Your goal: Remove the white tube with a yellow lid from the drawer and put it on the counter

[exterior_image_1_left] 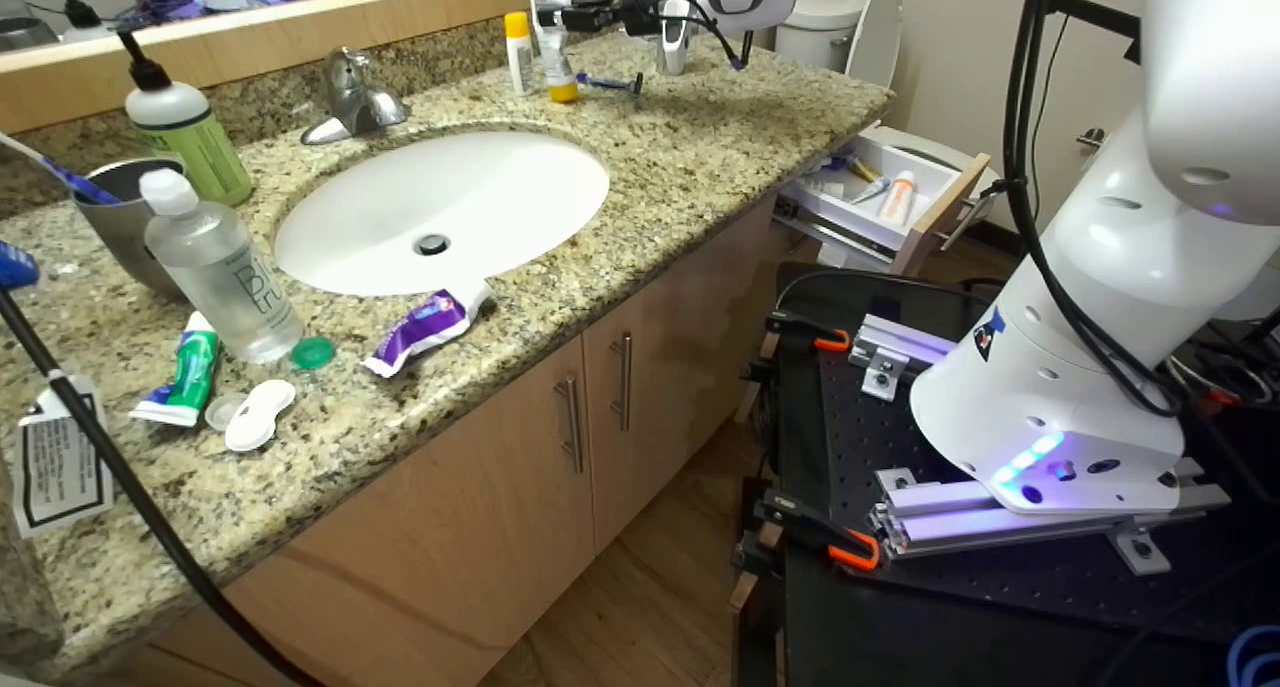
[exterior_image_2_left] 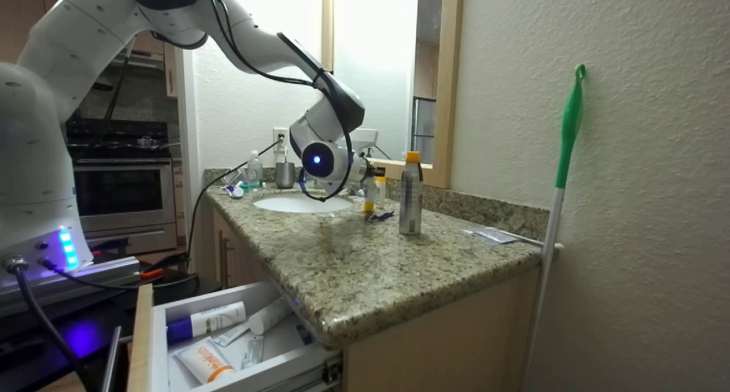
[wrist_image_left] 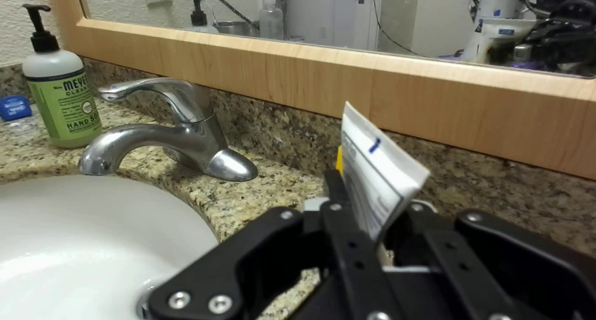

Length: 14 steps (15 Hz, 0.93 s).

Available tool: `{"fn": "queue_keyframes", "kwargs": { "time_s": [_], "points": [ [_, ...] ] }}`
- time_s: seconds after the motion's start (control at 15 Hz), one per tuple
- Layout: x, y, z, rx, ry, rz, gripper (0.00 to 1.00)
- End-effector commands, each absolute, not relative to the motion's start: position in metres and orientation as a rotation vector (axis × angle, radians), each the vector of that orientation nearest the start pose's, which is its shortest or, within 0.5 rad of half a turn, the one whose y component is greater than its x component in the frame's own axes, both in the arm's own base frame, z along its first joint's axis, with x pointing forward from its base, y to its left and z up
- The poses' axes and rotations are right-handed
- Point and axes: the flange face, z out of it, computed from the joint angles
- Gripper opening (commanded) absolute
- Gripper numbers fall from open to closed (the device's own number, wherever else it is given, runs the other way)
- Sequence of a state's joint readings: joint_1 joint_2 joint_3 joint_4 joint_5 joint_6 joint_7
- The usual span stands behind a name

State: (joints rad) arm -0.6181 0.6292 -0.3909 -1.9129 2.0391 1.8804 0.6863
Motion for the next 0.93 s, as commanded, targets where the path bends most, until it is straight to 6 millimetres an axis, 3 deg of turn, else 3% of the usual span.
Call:
{"fn": "queue_keyframes", "kwargs": {
  "time_s": [0.0,0.27,0.47,0.87],
  "points": [
    [0.405,-0.490,0.208,-0.047,1.763,0.062,0.54],
    [0.405,-0.490,0.211,-0.042,1.770,0.063,0.81],
    [0.403,-0.489,0.232,-0.043,1.829,0.071,0.99],
    [0.363,-0.507,0.344,-0.218,2.118,-0.167,1.00]
  ]
}}
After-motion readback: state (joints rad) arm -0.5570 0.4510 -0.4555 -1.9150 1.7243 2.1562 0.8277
